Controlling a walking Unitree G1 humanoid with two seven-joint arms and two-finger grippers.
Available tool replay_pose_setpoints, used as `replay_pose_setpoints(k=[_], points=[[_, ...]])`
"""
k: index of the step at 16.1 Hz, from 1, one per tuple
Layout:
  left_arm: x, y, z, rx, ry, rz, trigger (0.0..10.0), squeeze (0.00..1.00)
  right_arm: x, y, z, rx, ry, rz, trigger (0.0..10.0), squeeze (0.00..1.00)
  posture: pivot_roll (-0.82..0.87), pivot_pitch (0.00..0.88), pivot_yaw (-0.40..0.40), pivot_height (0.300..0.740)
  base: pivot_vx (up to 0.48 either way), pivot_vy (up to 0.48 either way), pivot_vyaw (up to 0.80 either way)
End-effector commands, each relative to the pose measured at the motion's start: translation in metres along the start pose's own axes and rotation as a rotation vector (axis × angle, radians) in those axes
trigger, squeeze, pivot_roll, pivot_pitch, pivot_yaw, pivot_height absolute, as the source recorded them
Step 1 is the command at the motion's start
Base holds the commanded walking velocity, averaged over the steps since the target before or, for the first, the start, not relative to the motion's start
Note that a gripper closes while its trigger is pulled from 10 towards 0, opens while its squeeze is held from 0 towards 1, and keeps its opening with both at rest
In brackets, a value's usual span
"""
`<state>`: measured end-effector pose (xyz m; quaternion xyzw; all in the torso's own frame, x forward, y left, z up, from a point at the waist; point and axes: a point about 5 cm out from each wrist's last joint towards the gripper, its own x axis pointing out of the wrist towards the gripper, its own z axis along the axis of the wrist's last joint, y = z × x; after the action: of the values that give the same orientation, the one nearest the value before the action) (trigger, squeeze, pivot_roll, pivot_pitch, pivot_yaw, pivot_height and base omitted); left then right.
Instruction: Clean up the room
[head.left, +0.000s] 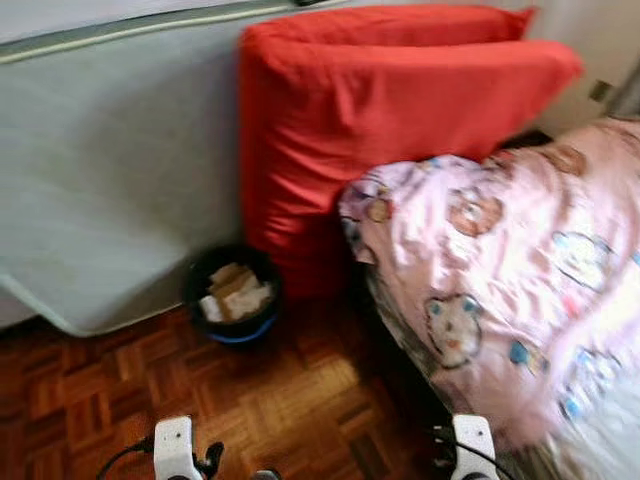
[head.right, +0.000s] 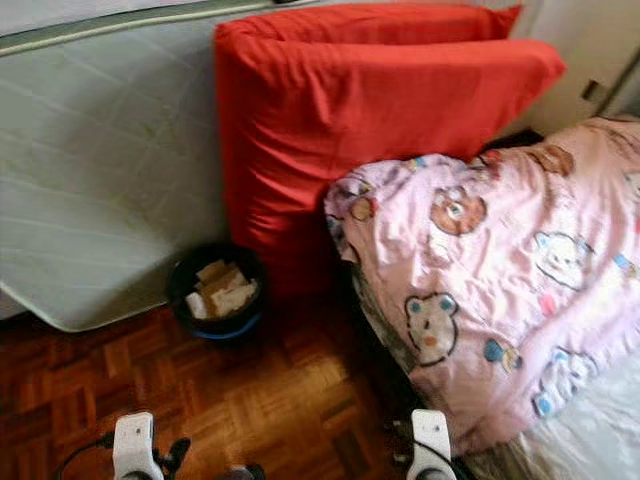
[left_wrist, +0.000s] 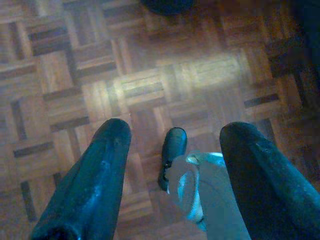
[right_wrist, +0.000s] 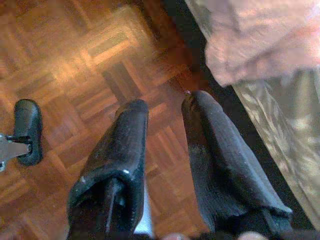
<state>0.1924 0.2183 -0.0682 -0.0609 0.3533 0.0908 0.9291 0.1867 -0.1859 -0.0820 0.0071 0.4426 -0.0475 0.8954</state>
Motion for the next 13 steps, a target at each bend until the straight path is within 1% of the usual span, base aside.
replay_pose_setpoints(k=[1, 13], points=[[-0.0031, 0.0010, -0.0107, 0.014, 0.045, 0.003, 10.0, 0.00, -0.0015, -0.0022, -0.0073, 0.000, 0.022, -0.011, 10.0, 0.00, 0.06, 0.124, -0.034, 0.740, 0.000, 0.000, 0.80], [-0.0036, -0.0004, -0.0125, 0.013, 0.051, -0.002, 10.0, 0.00, -0.0009, -0.0059, -0.0039, -0.015, 0.015, -0.036, 10.0, 0.00, 0.06, 0.086, -0.040, 0.740, 0.000, 0.000, 0.80]])
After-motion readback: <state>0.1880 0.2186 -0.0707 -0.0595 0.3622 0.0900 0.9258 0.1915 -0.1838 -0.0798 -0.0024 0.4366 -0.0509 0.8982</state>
